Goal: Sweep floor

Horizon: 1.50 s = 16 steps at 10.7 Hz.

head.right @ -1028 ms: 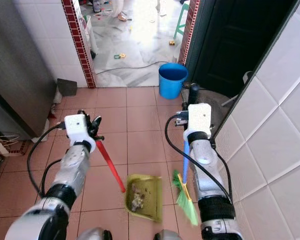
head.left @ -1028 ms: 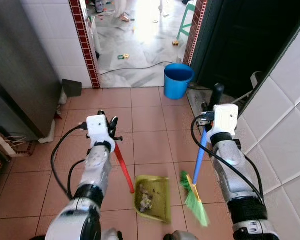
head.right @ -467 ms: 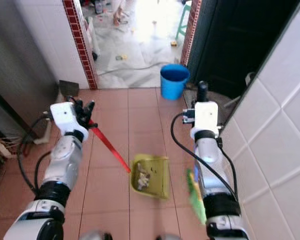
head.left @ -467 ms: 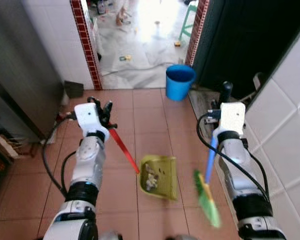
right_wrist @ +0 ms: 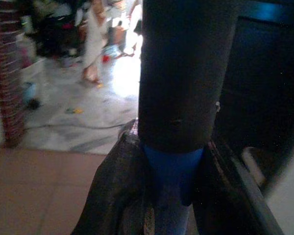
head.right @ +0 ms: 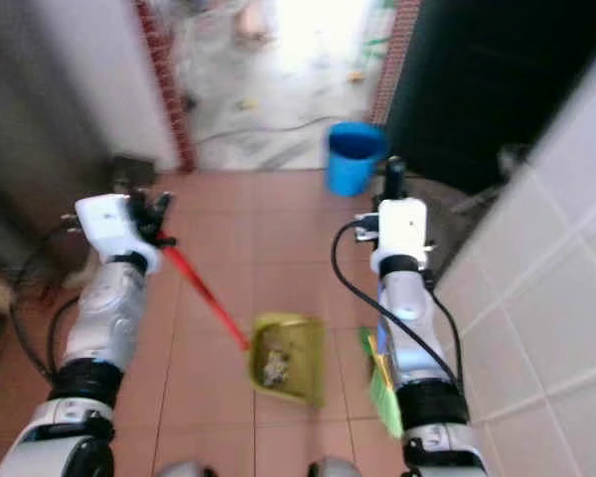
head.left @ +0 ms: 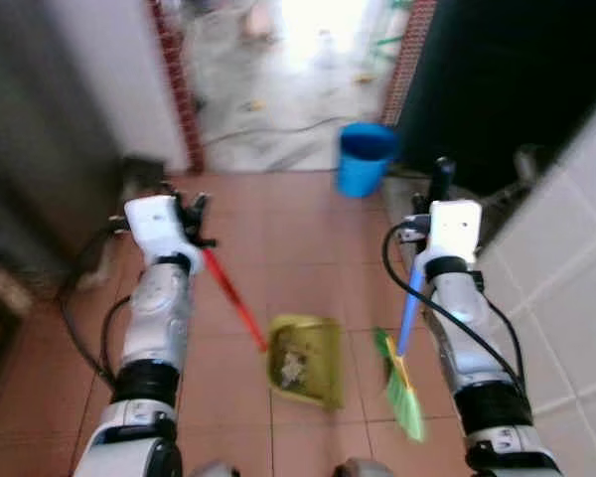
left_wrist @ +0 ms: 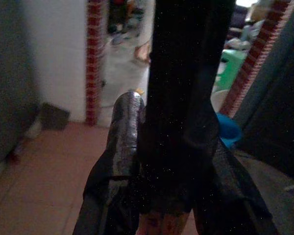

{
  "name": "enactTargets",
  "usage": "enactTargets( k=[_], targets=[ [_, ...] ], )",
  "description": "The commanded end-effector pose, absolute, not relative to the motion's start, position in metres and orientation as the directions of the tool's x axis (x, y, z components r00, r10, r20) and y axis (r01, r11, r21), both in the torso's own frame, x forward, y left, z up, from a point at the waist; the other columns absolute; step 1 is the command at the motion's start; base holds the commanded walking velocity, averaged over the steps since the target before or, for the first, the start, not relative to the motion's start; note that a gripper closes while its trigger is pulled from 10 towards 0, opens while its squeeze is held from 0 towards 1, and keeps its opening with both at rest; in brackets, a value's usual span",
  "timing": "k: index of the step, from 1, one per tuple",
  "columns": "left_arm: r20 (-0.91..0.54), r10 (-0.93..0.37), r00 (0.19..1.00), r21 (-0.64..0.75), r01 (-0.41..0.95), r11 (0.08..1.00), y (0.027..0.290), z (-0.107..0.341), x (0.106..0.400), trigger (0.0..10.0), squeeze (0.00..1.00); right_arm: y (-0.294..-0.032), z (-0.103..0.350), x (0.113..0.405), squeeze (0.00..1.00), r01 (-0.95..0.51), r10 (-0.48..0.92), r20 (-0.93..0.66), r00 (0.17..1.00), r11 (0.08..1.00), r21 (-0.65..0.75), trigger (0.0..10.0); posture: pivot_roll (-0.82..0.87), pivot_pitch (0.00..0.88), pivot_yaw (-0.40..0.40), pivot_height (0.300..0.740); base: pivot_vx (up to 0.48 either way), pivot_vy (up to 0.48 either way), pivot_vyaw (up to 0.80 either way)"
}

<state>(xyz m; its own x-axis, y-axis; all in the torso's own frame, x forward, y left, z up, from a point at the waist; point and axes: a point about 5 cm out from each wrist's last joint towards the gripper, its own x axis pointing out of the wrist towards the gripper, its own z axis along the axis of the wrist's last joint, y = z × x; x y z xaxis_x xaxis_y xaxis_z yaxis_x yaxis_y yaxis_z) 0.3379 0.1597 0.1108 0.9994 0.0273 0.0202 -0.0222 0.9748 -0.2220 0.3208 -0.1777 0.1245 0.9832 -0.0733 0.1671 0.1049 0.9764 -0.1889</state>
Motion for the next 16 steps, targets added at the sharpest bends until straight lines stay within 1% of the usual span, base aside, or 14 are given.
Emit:
enactTargets(
  k=[1,4,5,9,16],
  targets=[
    [0.092,0.027,0.995,-0.247,-0.003,0.969,0.158,0.128,0.341,10.0,0.0,-0.182,0.124,0.322,0.0,0.128,-0.094,0.173,0.981,0.971,-0.201,10.0,-0.05,0.0,0.008,0.74,0.341,0.0,0.0],
    [0.045,0.009,0.999,-0.21,0.001,0.978,0.16,0.113,0.336,10.0,0.0,-0.173,0.117,0.323,0.0,0.11,-0.08,0.156,0.984,0.975,-0.192,10.0,-0.04,0.0,0.017,0.74,0.347,0.0,0.0],
    [0.003,0.011,1.0,-0.203,-0.01,0.979,0.161,0.1,0.332,10.0,0.0,-0.174,0.114,0.324,0.0,0.11,-0.083,0.149,0.985,0.976,-0.188,10.0,-0.04,0.0,0.017,0.74,0.352,0.0,0.0],
    [-0.093,0.019,0.996,-0.199,-0.037,0.979,0.167,0.069,0.32,10.0,0.0,-0.176,0.097,0.319,0.0,0.099,-0.084,0.096,0.992,0.981,-0.168,10.0,-0.04,0.0,0.015,0.74,0.379,0.0,0.0],
    [-0.068,0.011,0.998,-0.222,-0.026,0.975,0.164,0.073,0.325,10.0,0.0,-0.176,0.099,0.321,0.0,0.09,-0.071,0.11,0.991,0.98,-0.175,10.0,-0.05,0.0,0.009,0.74,0.444,0.0,0.0]
  ],
)
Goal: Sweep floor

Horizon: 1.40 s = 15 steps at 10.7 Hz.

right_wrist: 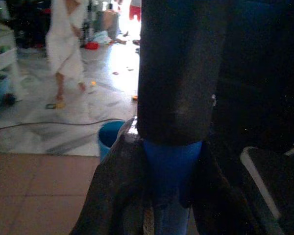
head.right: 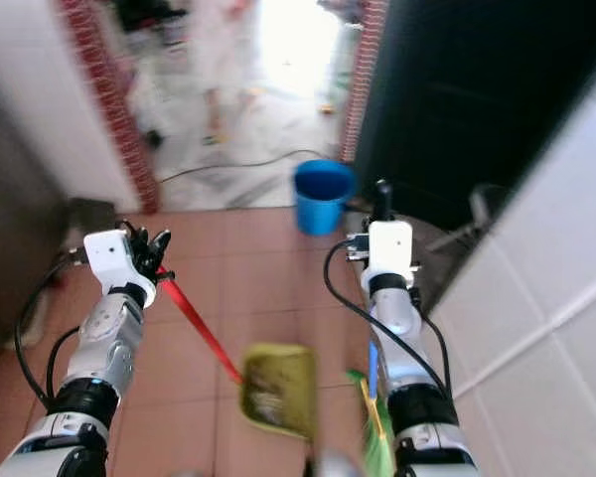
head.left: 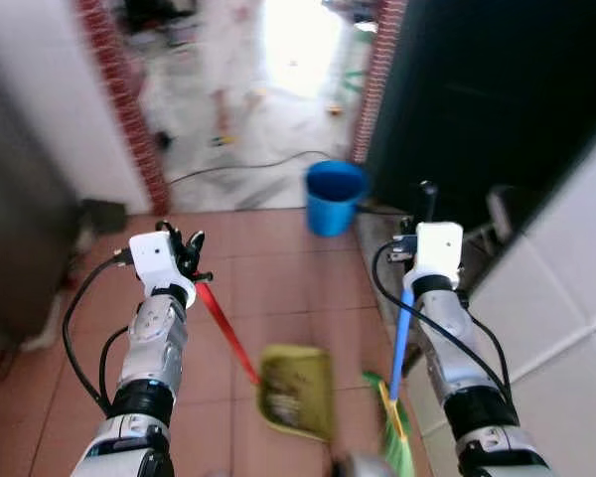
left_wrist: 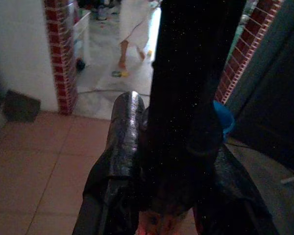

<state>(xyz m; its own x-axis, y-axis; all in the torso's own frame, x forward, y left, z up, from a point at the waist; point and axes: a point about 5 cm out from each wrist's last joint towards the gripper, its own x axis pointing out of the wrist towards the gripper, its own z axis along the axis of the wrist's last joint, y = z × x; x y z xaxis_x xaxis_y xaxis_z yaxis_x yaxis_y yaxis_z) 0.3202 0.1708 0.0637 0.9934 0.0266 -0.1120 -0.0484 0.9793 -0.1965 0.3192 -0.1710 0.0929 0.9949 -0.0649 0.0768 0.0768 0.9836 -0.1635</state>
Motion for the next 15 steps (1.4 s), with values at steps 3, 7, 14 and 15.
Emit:
enactTargets(
  k=[3,7,14,15],
  targets=[
    [-0.067,0.013,0.998,-0.233,-0.028,0.972,0.1647,0.0733,0.3259,10.0,0.0,-0.1771,0.0993,0.3203,0.0,0.089,-0.07,0.109,0.992,0.98,-0.18,10.0,-0.05,0.0,0.006,0.74,0.415,0.101,0.0],
    [-0.06,0.007,0.998,-0.231,-0.021,0.973,0.1632,0.0749,0.3274,10.0,0.0,-0.1783,0.1008,0.3215,0.0,0.088,-0.067,0.114,0.991,0.979,-0.184,10.0,-0.05,0.0,0.001,0.74,0.351,0.328,0.0],
    [-0.053,-0.006,0.999,-0.238,-0.006,0.971,0.1594,0.0759,0.3281,10.0,0.0,-0.1784,0.1021,0.3235,0.0,0.089,-0.067,0.117,0.991,0.977,-0.192,10.0,-0.06,0.0,-0.001,0.74,0.385,0.226,0.0],
    [-0.053,-0.007,0.999,-0.246,-0.006,0.969,0.1585,0.0754,0.3278,10.0,0.0,-0.1786,0.1018,0.3233,0.0,0.09,-0.068,0.118,0.991,0.977,-0.193,10.0,-0.06,0.0,-0.001,0.74,0.439,0.0,0.0]
  ],
)
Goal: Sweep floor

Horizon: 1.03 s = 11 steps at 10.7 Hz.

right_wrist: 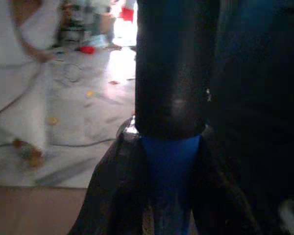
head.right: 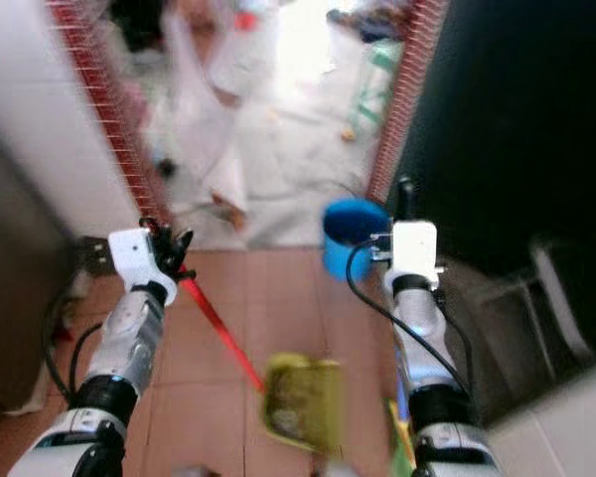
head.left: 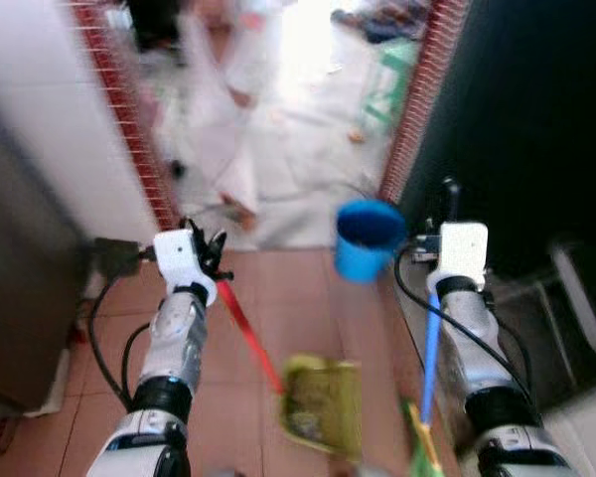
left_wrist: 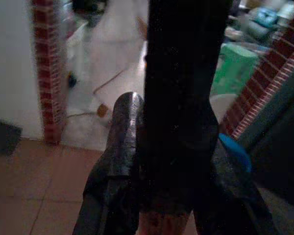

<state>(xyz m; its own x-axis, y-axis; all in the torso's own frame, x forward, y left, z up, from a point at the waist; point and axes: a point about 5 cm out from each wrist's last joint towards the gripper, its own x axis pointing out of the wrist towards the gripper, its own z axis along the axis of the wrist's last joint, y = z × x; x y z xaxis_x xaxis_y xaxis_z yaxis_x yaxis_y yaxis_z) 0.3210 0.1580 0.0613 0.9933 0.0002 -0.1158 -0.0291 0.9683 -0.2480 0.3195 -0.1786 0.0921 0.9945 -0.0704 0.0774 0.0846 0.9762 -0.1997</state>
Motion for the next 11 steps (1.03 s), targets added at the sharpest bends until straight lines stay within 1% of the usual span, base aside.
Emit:
enactTargets(
  k=[1,2,3,5,6,11],
  targets=[
    [-0.044,0.004,0.999,-0.247,-0.015,0.969,0.158,0.076,0.328,10.0,0.0,-0.179,0.102,0.324,0.0,0.091,-0.069,0.118,0.991,0.977,-0.192,10.0,-0.06,0.0,-0.002,0.74,0.0,0.0,0.0],
    [-0.046,0.026,0.999,-0.214,-0.035,0.976,0.157,0.076,0.327,10.0,0.0,-0.179,0.102,0.323,0.0,0.091,-0.069,0.118,0.991,0.977,-0.192,10.0,-0.06,0.0,-0.002,0.74,0.0,0.0,0.0],
    [-0.049,0.036,0.998,-0.218,-0.046,0.975,0.157,0.076,0.327,10.0,0.0,-0.179,0.102,0.323,0.0,0.092,-0.071,0.117,0.991,0.977,-0.191,10.0,-0.05,0.0,-0.001,0.74,0.0,0.0,0.0],
    [-0.005,-0.018,1.0,-0.221,0.017,0.975,0.151,0.083,0.328,10.0,0.0,-0.179,0.102,0.323,0.0,0.094,-0.073,0.118,0.99,0.977,-0.191,10.0,-0.06,0.0,0.0,0.74,0.0,0.0,0.0],
    [0.011,-0.024,1.0,-0.255,0.026,0.967,0.15,0.087,0.329,10.0,0.0,-0.179,0.101,0.323,0.0,0.095,-0.074,0.117,0.99,0.977,-0.191,10.0,-0.06,0.0,0.0,0.74,0.0,0.0,0.0],
    [0.158,0.0,0.987,-0.311,0.05,0.949,0.151,0.137,0.341,10.0,0.0,-0.18,0.1,0.324,0.0,0.094,-0.074,0.106,0.992,0.977,-0.194,10.0,-0.05,0.0,-0.003,0.74,0.0,0.0,0.0]
  ],
)
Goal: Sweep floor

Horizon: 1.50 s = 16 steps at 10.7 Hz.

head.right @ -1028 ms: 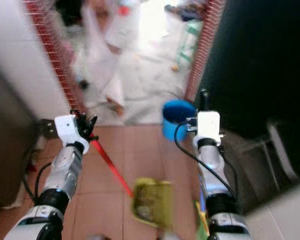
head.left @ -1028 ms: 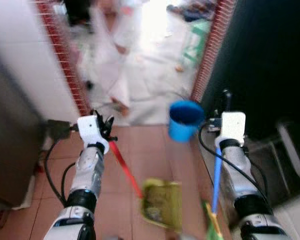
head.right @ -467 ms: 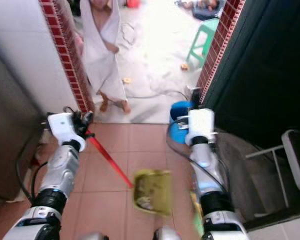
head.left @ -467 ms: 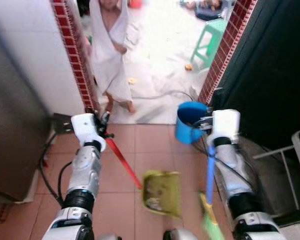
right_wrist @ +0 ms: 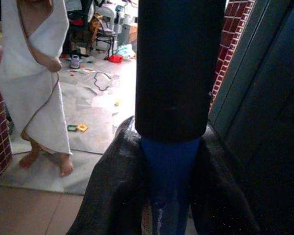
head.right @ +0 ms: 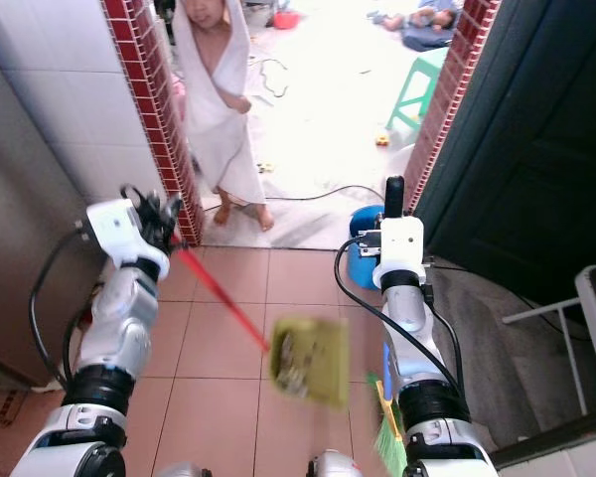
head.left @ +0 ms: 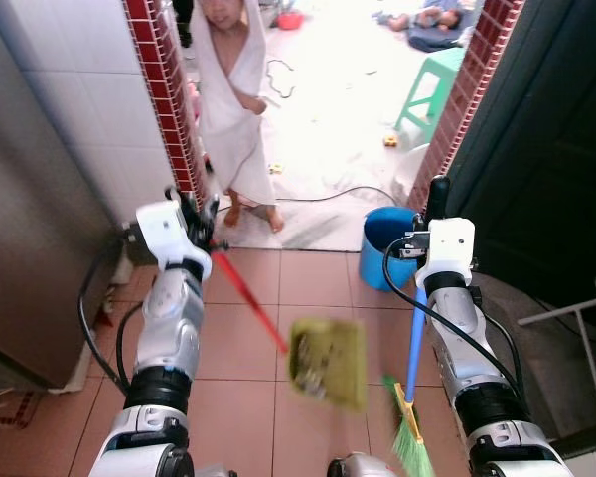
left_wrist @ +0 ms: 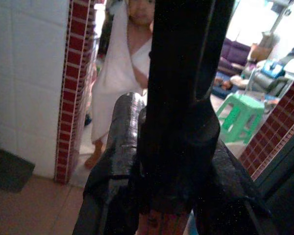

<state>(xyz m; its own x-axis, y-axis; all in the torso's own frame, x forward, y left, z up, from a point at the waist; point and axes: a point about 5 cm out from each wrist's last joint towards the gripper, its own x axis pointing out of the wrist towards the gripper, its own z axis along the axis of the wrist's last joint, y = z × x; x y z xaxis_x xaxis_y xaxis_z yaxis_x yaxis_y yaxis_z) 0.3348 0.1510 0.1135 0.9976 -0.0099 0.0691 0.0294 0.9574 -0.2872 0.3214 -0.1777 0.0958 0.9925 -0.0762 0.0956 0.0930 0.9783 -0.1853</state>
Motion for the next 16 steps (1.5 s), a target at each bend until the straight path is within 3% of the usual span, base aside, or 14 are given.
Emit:
enactTargets(
  k=[1,7,16],
  targets=[
    [0.177,0.008,0.984,-0.314,0.049,0.948,0.152,0.143,0.342,10.0,0.0,-0.18,0.1,0.324,0.0,0.095,-0.075,0.105,0.992,0.976,-0.195,10.0,-0.05,0.0,-0.003,0.74,0.0,0.0,0.0],
    [0.342,0.076,0.937,-0.368,0.059,0.928,0.166,0.207,0.35,10.0,0.0,-0.185,0.093,0.322,0.0,0.102,-0.087,0.076,0.993,0.968,-0.229,10.0,-0.05,0.0,-0.007,0.74,0.042,0.0,0.0],
    [0.405,0.128,0.905,-0.408,0.054,0.911,0.179,0.235,0.355,10.0,0.0,-0.185,0.093,0.326,0.0,0.102,-0.086,0.079,0.993,0.965,-0.24,10.0,-0.05,0.0,-0.008,0.74,0.48,0.0,-0.09]
  ],
)
